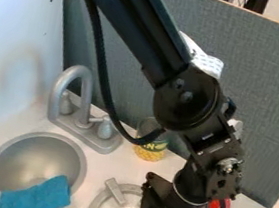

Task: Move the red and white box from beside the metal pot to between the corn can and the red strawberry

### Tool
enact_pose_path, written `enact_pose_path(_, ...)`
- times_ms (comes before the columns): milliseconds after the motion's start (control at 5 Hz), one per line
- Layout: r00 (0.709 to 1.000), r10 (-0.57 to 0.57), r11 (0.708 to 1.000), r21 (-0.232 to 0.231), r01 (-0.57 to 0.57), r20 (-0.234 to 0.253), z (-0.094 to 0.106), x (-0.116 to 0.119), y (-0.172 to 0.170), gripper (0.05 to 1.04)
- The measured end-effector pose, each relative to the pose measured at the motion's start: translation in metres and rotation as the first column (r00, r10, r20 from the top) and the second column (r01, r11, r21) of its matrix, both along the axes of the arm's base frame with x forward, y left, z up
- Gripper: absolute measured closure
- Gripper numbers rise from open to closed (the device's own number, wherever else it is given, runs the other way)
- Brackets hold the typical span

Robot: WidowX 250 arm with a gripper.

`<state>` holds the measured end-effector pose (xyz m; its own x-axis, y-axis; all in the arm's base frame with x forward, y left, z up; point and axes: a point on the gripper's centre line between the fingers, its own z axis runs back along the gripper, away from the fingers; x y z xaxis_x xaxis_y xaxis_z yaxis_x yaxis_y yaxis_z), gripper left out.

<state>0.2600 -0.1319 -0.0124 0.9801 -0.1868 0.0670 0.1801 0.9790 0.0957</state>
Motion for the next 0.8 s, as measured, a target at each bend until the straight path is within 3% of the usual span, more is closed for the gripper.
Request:
enact_pose_path(400, 0.999, -0.007, 0.999, -0.035, 0.009, 0.049, -0.003, 0.0, -0.011, 0.075)
enact_pose_path(800, 0.998, -0.016, 0.997, -0.08, 0.021, 0.065, -0.009, -0.004, -0.014, 0.075)
